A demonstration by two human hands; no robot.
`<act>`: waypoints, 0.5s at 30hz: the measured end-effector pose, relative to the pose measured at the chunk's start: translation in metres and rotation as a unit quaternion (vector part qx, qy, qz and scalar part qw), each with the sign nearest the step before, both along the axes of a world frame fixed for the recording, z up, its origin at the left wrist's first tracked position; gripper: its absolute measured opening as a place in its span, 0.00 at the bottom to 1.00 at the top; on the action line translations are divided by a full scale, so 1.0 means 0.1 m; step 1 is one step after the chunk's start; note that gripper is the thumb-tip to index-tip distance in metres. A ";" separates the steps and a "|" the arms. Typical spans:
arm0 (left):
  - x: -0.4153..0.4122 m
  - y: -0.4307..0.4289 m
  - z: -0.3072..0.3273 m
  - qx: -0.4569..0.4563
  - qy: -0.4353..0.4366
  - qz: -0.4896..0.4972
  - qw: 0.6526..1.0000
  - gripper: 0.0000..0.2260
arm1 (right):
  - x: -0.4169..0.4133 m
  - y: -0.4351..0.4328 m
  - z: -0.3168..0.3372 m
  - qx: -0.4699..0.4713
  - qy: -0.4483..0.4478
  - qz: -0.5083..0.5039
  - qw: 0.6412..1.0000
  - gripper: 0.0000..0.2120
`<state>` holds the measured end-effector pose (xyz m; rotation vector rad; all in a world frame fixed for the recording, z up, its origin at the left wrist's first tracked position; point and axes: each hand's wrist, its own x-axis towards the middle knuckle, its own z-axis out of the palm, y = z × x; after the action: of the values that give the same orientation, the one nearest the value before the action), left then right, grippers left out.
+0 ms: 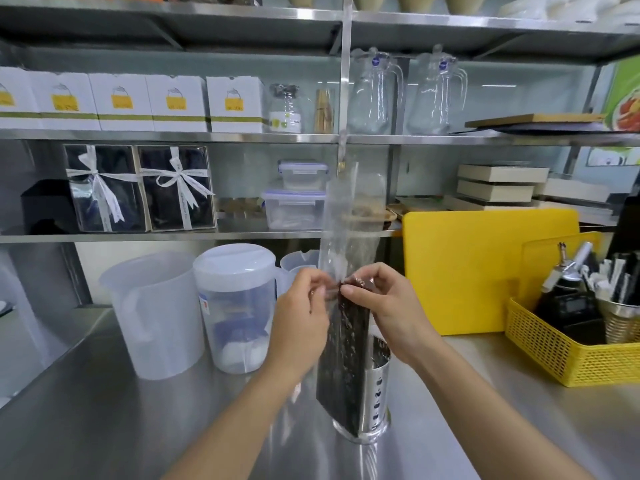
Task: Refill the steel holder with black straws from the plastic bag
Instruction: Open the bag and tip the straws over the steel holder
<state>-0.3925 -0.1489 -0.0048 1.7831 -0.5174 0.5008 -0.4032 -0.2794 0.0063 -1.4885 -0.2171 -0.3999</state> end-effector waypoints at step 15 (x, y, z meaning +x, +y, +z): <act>0.04 0.21 0.35 -0.163 0.163 -0.025 0.973 0.09 | 0.01 -0.41 -0.46 -0.047 0.191 -0.126 0.972 0.08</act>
<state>-0.3887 -0.1276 0.0297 1.4925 -0.2326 0.2334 -0.4024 -0.3202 -0.0394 -1.6609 0.2644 -0.3002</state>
